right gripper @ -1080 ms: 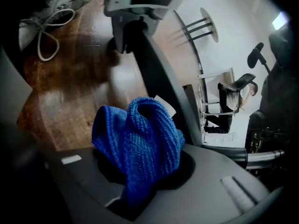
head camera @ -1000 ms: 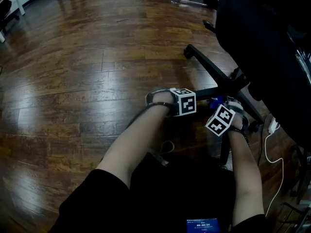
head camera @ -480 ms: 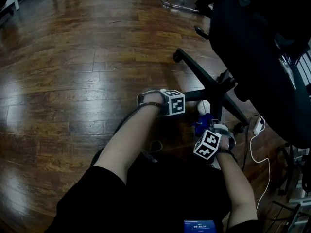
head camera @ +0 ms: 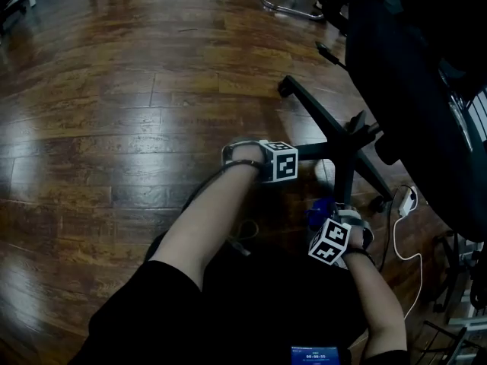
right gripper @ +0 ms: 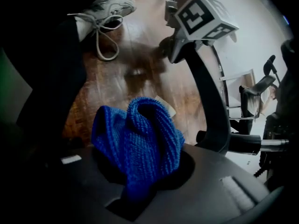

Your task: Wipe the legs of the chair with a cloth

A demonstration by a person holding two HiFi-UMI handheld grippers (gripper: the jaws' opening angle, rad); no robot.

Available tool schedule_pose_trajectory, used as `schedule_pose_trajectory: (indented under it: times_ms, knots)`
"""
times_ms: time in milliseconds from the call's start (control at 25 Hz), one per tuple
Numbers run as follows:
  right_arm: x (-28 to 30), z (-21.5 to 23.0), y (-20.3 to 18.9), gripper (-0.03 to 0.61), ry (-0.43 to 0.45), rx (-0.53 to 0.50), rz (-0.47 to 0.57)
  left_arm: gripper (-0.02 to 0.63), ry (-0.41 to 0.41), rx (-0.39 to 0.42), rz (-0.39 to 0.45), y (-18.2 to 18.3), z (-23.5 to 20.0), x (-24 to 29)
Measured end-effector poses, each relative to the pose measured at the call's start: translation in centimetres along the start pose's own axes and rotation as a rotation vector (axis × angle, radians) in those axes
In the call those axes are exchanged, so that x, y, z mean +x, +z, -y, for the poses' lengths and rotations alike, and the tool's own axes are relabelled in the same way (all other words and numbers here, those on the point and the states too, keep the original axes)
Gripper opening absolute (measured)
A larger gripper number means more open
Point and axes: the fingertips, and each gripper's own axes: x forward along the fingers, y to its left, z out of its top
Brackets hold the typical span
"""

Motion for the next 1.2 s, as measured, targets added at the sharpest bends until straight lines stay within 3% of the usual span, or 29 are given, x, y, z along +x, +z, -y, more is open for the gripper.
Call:
schedule_pose_trajectory:
  times_ms: [280, 440, 640, 800, 1000, 1200]
  knots:
    - [3.2, 13.1, 1.1, 0.084, -0.205, 0.119, -0.006, 0.054, 0.003, -0.012, -0.016, 0.0, 0.1, 0.0]
    - [3.3, 14.6, 1.6, 0.084, -0.227, 0.133, -0.006, 0.054, 0.000, -0.009, -0.006, 0.0, 0.0, 0.0]
    - [2.4, 11.2, 1.4, 0.084, -0.189, 0.098, 0.005, 0.054, 0.008, -0.010, 0.001, 0.0, 0.0, 0.0]
    - [0.8, 3.7, 0.7, 0.084, -0.058, -0.003, -0.036, 0.054, 0.005, -0.007, 0.003, -0.1, 0.0, 0.1]
    - [-1.5, -4.4, -0.1, 0.084, 0.054, -0.072, -0.007, 0.054, 0.006, -0.007, -0.003, -0.1, -0.1, 0.1]
    - [-1.4, -4.5, -0.2, 0.084, 0.078, -0.043, 0.006, 0.054, 0.008, -0.009, -0.002, 0.0, -0.1, 0.2]
